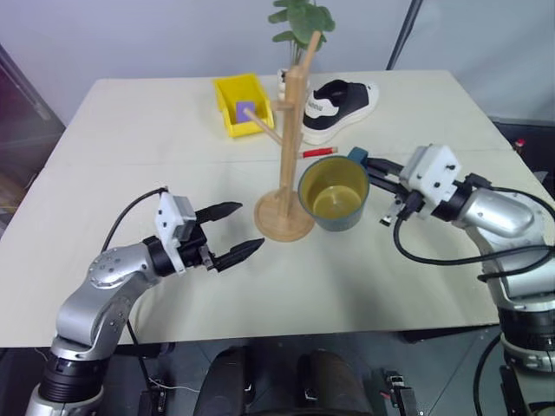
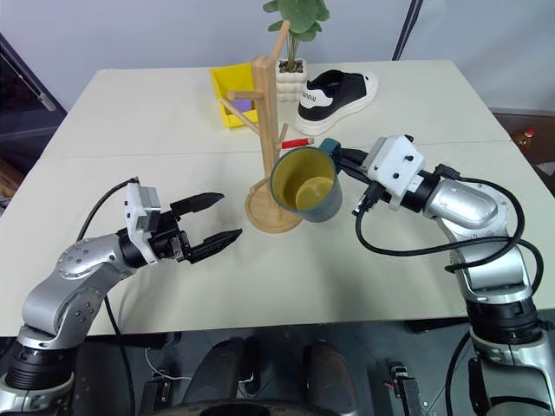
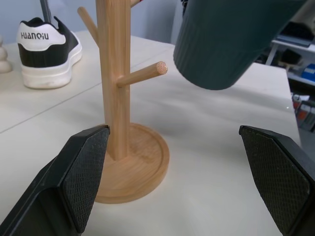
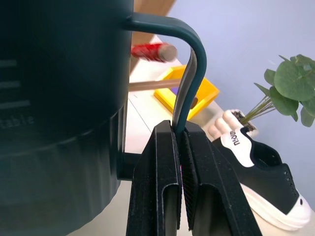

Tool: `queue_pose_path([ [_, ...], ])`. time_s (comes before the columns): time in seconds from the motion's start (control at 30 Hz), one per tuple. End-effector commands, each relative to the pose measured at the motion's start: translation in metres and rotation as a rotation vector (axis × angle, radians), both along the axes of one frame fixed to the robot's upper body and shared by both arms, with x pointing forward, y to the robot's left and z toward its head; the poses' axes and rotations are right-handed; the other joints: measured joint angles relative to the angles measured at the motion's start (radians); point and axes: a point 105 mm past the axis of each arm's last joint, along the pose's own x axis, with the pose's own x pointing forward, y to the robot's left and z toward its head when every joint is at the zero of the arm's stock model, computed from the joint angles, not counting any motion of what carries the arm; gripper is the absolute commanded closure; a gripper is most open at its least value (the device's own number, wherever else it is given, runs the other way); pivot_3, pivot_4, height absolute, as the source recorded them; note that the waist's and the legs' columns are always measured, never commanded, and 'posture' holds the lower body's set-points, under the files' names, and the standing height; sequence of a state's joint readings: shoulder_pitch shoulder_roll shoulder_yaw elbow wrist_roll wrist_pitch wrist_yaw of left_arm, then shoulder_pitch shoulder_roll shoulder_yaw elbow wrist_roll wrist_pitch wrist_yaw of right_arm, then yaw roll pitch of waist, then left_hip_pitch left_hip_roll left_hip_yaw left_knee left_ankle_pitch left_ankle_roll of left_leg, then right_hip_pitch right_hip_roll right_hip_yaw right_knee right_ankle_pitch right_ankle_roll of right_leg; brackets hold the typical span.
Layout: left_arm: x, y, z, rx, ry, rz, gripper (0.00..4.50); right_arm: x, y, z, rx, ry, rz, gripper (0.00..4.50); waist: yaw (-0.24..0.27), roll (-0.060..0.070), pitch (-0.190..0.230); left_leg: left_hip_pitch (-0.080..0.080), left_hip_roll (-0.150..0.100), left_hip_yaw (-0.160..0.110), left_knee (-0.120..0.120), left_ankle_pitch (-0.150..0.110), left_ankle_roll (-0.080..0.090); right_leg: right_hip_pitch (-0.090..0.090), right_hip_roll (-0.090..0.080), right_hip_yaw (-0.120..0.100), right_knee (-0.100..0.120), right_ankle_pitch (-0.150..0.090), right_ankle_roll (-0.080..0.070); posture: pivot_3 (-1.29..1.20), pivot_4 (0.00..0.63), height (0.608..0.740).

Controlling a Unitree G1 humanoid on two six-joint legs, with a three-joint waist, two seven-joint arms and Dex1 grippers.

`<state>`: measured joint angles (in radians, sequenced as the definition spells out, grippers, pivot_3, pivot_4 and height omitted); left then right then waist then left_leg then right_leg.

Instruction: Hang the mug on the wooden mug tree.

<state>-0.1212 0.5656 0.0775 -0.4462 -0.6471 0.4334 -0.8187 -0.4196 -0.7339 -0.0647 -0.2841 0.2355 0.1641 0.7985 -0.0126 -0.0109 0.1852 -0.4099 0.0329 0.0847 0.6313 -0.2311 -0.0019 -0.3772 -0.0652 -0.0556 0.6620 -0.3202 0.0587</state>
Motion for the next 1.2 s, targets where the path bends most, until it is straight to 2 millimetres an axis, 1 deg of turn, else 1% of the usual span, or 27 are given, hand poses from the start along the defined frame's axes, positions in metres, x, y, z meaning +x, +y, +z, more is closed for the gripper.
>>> queue_pose_path([
  [0.03, -0.008, 0.002, 0.019, -0.038, -0.047, -0.006, 0.00, 0.000, 0.005, 0.015, -0.026, -0.056, 0.033, 4.49, -0.002, 0.000, 0.000, 0.000, 0.000, 0.000, 0.000, 0.000, 0.000, 0.000, 0.000, 0.000, 0.000, 0.000, 0.000, 0.00, 0.150, 0.740],
  [0.27, -0.013, 0.002, 0.028, -0.051, -0.053, -0.009, 0.00, 0.009, 0.015, 0.022, -0.061, -0.056, 0.076, 4.49, 0.000, 0.000, 0.000, 0.000, 0.000, 0.000, 0.000, 0.000, 0.000, 0.000, 0.000, 0.000, 0.001, 0.000, 0.000, 0.00, 0.150, 0.740],
  [0.53, -0.012, 0.001, 0.029, -0.053, -0.056, -0.005, 0.00, 0.019, 0.025, 0.028, -0.085, -0.062, 0.090, 4.49, -0.001, -0.001, 0.001, 0.000, 0.000, 0.000, 0.000, 0.000, 0.000, 0.000, 0.000, 0.000, 0.001, 0.000, 0.000, 0.00, 0.150, 0.740],
  [0.7, -0.012, -0.002, 0.033, -0.056, -0.070, -0.018, 0.00, 0.026, 0.032, 0.019, -0.125, -0.023, 0.091, 4.49, -0.001, -0.001, 0.001, 0.000, 0.000, 0.000, 0.000, 0.000, 0.000, 0.000, 0.000, 0.000, 0.001, 0.000, 0.000, 0.00, 0.150, 0.740],
  [0.83, -0.013, -0.005, 0.038, -0.056, -0.087, -0.030, 0.00, 0.032, 0.034, 0.015, -0.138, -0.013, 0.074, 4.49, -0.001, -0.001, 0.001, 0.000, 0.000, 0.000, 0.000, 0.000, 0.000, 0.000, 0.000, 0.000, 0.001, 0.000, 0.000, 0.00, 0.150, 0.740],
  [1.07, -0.013, -0.004, 0.047, -0.070, -0.114, -0.027, 0.00, 0.036, 0.033, 0.014, -0.138, -0.012, 0.070, 4.49, -0.001, -0.001, 0.001, 0.000, 0.000, 0.000, 0.001, 0.000, 0.000, 0.000, 0.000, 0.000, 0.001, 0.000, 0.000, 0.00, 0.150, 0.740],
  [1.13, -0.013, -0.005, 0.048, -0.072, -0.116, -0.027, 0.00, 0.036, 0.032, 0.015, -0.133, -0.017, 0.068, 3.82, -0.001, -0.001, 0.001, 0.000, 0.000, 0.000, 0.001, 0.000, 0.000, 0.000, 0.000, 0.000, 0.001, 0.000, 0.000, 0.00, 0.150, 0.740],
  [1.17, -0.013, -0.005, 0.048, -0.072, -0.116, -0.027, 0.00, 0.036, 0.032, 0.016, -0.130, -0.019, 0.067, 3.56, -0.001, -0.001, 0.001, 0.000, 0.000, 0.000, 0.001, 0.000, 0.000, 0.000, 0.000, 0.000, 0.001, 0.000, 0.000, 0.00, 0.150, 0.740],
  [1.2, -0.013, -0.005, 0.049, -0.073, -0.116, -0.027, 0.00, 0.036, 0.031, 0.016, -0.132, -0.024, 0.064, 3.04, -0.001, -0.001, 0.001, 0.000, 0.000, 0.000, 0.001, 0.000, 0.000, 0.000, 0.000, 0.000, 0.001, 0.000, 0.000, 0.00, 0.150, 0.740],
])
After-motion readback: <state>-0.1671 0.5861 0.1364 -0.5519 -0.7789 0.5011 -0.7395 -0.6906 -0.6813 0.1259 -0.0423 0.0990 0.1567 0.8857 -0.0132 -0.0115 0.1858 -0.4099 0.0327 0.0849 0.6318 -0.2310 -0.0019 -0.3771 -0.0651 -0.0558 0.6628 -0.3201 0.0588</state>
